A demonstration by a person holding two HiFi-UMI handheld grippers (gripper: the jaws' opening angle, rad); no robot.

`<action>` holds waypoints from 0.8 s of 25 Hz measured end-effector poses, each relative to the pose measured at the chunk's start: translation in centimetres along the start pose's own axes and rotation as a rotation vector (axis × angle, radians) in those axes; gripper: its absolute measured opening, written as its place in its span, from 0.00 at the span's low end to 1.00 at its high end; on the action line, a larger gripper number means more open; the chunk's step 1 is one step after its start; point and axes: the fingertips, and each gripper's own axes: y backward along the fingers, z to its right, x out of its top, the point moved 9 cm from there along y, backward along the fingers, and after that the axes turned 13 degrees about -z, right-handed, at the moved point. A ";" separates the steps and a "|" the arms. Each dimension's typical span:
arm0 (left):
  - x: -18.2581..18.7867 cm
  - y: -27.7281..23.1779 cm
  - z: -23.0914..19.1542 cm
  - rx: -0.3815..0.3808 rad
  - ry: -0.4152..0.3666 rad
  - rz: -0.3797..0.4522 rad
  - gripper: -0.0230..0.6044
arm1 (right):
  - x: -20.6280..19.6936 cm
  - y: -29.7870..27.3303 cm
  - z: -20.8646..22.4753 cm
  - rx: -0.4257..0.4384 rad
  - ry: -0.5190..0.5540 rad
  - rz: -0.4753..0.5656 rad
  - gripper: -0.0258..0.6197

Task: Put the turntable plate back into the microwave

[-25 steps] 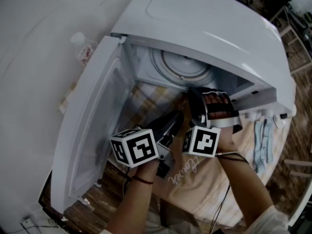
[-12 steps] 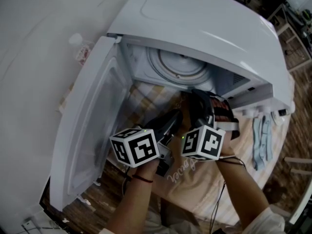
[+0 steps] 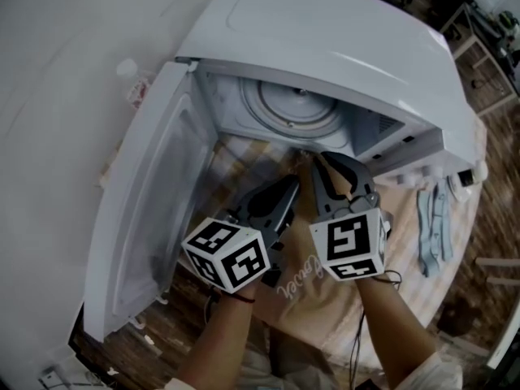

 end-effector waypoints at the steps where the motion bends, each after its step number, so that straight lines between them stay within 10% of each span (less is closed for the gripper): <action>1: 0.1 0.1 0.4 0.002 -0.038 0.009 0.06 | 0.0 0.5 0.1 0.018 -0.044 0.024 0.13; 9: 0.9 1.0 3.9 0.029 -0.287 0.108 0.06 | -0.1 4.3 0.5 0.204 -0.301 0.228 0.13; 20: 2.5 3.3 9.4 0.020 -0.411 0.169 0.06 | 0.4 10.7 1.2 0.281 -0.453 0.433 0.13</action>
